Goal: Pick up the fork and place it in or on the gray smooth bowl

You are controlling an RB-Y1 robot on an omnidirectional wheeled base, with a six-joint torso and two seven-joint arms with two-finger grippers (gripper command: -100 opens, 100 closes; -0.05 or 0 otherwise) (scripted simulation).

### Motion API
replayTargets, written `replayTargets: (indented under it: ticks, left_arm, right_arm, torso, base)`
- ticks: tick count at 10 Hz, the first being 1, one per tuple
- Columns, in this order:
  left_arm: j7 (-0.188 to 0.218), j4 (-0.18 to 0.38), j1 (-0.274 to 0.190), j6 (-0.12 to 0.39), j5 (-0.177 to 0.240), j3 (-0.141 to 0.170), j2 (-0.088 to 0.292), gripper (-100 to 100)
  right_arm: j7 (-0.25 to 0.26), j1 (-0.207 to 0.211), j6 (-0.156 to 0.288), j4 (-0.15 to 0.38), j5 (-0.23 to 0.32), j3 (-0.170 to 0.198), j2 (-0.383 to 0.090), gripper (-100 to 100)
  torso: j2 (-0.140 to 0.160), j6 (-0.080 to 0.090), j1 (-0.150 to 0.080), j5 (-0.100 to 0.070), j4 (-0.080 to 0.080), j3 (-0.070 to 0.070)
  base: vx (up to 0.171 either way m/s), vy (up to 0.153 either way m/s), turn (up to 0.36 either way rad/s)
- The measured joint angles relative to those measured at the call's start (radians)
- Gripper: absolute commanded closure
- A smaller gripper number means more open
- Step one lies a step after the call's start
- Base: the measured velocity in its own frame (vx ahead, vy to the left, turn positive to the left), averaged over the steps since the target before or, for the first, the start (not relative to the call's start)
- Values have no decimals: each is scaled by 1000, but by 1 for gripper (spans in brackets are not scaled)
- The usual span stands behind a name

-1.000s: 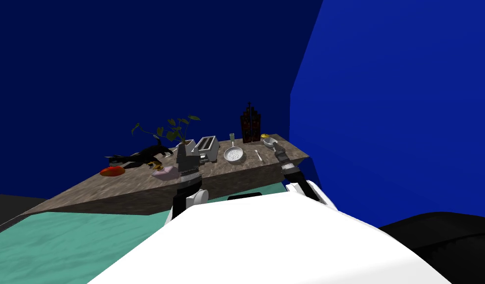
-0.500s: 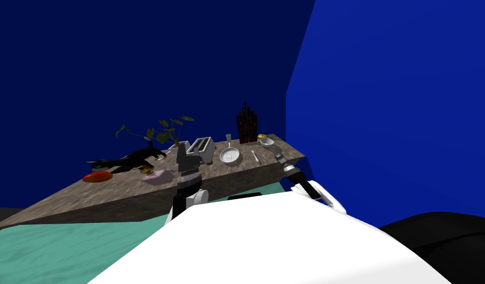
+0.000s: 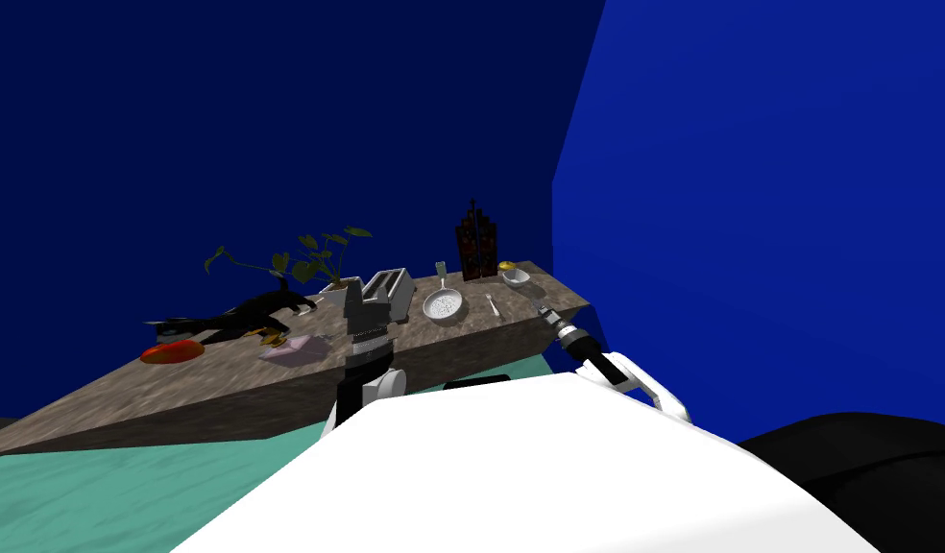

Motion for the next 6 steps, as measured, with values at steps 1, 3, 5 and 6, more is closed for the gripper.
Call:
replayTargets:
  ticks: [1,3,5,6]
  left_arm:
    - [0,0,0,0,0,0,0,0]
    - [0,0,0,0,0,0,0,0]
    - [0,0,0,0,0,0,0,0]
    - [0,0,0,0,0,0,0,0]
  right_arm:
    - [2,0,24,3,-3,-5,-27,-100]
    - [7,-6,74,26,-3,-8,-76,-100]
    - [16,-11,125,49,-1,-9,-122,-100]
    - [24,-6,151,61,3,-9,-141,-100]
  torso:
    - [0,0,1,0,0,0]
    - [0,0,0,0,0,0]
    - [0,0,1,0,0,0]
    - [0,0,1,0,0,0]
  base:
    - [11,-33,-10]
    - [7,-29,2]
    - [8,-23,16]
    - [9,-15,14]
